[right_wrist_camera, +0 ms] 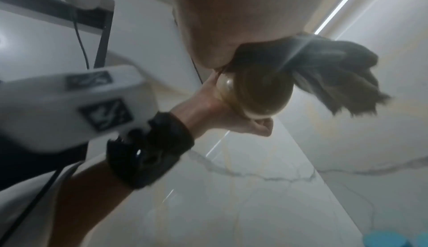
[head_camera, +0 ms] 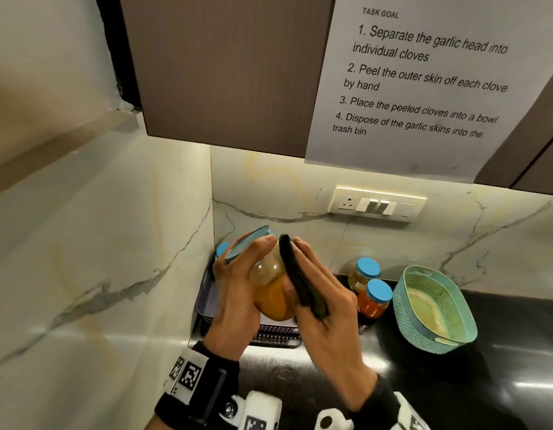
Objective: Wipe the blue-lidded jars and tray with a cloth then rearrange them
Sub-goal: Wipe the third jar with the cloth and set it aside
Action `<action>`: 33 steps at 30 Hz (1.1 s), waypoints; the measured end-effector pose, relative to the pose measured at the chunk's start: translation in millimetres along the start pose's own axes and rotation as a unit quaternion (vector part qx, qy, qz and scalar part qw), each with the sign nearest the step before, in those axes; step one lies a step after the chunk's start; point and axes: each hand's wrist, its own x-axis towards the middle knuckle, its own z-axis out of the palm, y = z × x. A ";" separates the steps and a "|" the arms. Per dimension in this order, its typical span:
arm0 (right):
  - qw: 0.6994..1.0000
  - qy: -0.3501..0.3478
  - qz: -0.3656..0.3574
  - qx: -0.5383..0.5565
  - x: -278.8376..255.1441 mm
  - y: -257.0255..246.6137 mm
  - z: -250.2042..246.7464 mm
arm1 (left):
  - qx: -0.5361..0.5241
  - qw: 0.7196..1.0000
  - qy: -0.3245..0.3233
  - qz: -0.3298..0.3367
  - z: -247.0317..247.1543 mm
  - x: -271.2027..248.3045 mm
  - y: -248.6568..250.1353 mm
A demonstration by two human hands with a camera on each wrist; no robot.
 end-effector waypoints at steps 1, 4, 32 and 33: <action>0.996 0.002 -0.046 -0.070 -6.9 3.6 5.1 | -0.005 1.000 0.007 0.010 0.7 -0.8 0.4; 0.979 -0.016 -0.117 -0.165 -21.3 10.7 13.3 | -0.018 1.000 0.013 0.009 0.2 -4.0 -0.4; 0.912 -0.190 0.269 0.245 39.3 20.4 -53.5 | 0.121 0.991 0.002 -0.053 26.7 -9.4 12.5; 0.926 -0.172 0.249 0.226 36.5 16.4 -49.8 | 0.114 0.993 -0.005 -0.033 27.1 -11.3 10.7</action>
